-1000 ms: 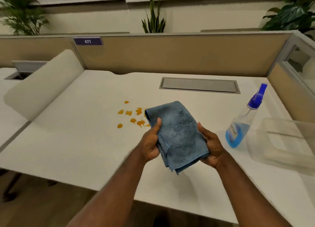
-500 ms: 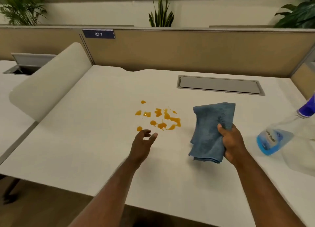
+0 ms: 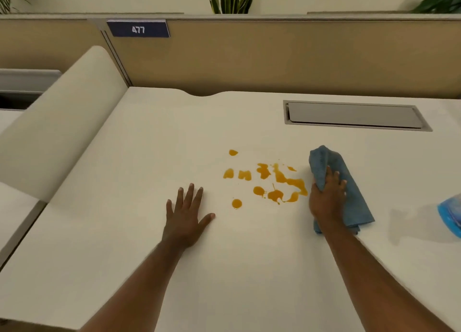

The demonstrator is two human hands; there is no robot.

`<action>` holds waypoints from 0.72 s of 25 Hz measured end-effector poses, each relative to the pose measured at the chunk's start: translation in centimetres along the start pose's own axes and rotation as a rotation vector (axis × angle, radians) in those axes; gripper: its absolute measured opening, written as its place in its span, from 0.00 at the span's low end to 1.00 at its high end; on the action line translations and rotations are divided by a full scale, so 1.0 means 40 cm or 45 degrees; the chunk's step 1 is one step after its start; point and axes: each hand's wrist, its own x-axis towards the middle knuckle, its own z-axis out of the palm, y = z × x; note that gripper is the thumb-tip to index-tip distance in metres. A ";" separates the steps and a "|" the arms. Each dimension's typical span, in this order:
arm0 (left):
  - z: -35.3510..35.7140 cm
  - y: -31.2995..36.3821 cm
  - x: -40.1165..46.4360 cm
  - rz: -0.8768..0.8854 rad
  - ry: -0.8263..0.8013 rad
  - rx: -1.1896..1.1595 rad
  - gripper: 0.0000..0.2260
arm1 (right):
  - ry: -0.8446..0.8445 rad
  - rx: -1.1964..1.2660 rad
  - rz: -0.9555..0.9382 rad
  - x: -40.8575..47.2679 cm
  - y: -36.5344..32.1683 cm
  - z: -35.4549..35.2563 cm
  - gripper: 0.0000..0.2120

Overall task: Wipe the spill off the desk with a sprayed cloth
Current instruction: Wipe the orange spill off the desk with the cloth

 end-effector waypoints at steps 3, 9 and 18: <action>0.021 0.006 0.012 0.010 0.007 -0.041 0.37 | -0.003 -0.146 0.016 0.025 -0.010 0.029 0.28; 0.013 -0.007 0.059 0.005 0.086 -0.047 0.35 | -0.093 -0.266 -0.053 0.002 -0.063 0.106 0.29; 0.015 -0.008 0.060 -0.005 0.111 -0.063 0.35 | -0.304 -0.376 -0.111 -0.050 -0.218 0.219 0.31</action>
